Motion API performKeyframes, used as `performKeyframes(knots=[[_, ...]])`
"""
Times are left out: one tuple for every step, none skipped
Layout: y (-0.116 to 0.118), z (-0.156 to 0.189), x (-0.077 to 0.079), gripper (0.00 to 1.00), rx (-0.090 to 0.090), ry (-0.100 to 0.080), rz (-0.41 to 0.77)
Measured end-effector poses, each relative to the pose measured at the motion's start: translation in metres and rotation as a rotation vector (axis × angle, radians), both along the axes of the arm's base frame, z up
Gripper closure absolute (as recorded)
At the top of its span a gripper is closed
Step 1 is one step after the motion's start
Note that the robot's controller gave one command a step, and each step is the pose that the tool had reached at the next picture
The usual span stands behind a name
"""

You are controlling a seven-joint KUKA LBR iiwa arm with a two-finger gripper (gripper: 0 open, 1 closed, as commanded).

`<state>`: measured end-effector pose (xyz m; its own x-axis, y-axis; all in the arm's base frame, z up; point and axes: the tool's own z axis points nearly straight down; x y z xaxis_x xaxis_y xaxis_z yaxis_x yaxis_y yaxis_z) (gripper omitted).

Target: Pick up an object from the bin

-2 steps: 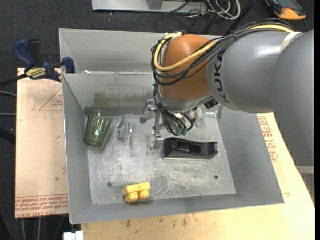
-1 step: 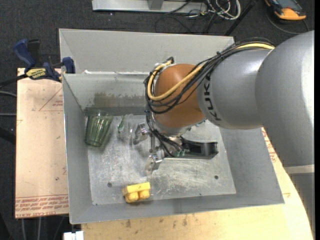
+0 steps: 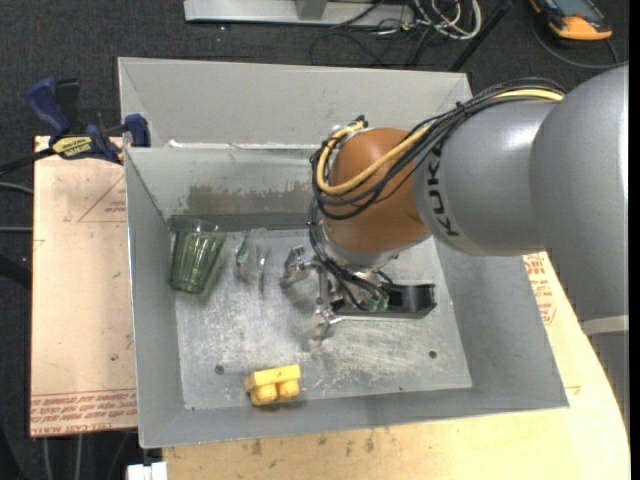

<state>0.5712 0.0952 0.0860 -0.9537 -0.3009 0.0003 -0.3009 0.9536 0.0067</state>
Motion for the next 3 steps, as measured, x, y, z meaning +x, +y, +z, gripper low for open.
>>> performKeyframes(knots=[[-0.017,0.004,0.006,0.0,-0.002,-0.003,-0.008],[-0.019,0.048,0.001,0.0,-0.005,-0.009,0.051],[-0.072,0.045,0.015,0.0,-0.003,-0.006,0.08]])
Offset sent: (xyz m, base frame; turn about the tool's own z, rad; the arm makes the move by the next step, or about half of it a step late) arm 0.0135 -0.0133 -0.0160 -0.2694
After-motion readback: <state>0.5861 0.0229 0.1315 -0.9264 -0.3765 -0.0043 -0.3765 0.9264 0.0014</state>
